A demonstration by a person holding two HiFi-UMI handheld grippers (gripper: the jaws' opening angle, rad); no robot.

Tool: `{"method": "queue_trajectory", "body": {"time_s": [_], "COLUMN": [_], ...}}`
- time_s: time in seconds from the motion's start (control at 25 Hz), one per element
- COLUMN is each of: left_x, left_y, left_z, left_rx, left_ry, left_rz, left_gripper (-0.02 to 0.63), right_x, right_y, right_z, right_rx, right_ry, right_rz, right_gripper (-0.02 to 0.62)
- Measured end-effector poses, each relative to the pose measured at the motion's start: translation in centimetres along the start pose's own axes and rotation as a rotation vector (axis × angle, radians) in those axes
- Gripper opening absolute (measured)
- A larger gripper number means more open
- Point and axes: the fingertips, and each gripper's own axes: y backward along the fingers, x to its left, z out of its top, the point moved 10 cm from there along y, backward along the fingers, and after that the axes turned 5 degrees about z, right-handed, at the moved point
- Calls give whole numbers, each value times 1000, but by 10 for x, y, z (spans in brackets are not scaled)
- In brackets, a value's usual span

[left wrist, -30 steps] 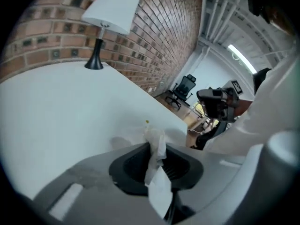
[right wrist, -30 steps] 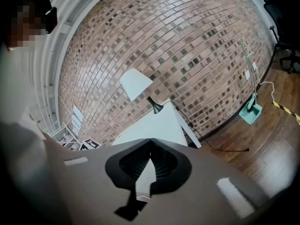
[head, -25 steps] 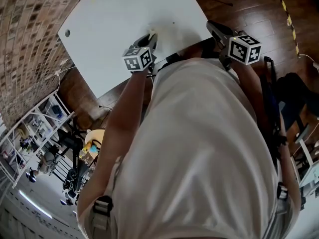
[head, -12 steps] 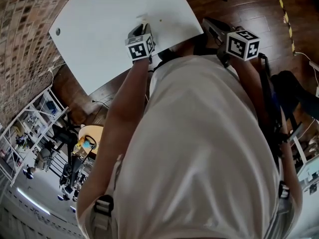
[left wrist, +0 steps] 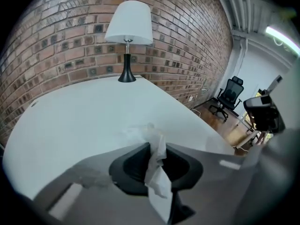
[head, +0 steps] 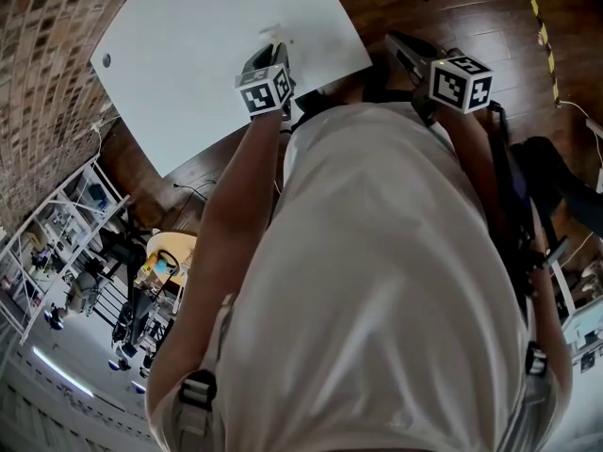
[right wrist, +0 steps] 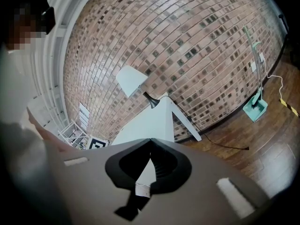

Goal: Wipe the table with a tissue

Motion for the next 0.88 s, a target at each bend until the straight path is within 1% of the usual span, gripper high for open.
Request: {"method": "queue_trajectory", "body": {"time_s": [0.16,0.28,0.36,0.48,0.56,0.68,0.88], "left_x": [-17,-33,-34,-27,-38,-53,-50], "left_y": [-5,-10,-12,-4,-3,-8,-10], "left_z": [-4,-7,-5,8,7,-4,-3], "left_rx": [5,12,16,14,11,20,19], "left_ry": [-22,-41,-52,-108,-133,-123,-119], "left_rz": [-36,-77,-102,-110,-120,-134,-137], "left_gripper": [67,67,67,67,67,67,67], "right_x": [-5,-6,-3,2,1,-1,-1], "right_y": [6,9,5,-13,-10,2,0], "right_z": [4,8,11,13,12,9,5], "right_rx": [-9,-2,-7,-24,-21,-17,-15], "right_ry": [-6,-7,-4,1,5,1,0], "right_rz": [-2,-13,-20,-3,0,-5,-2], "right_gripper": [8,8,8,8,8,8,8]}}
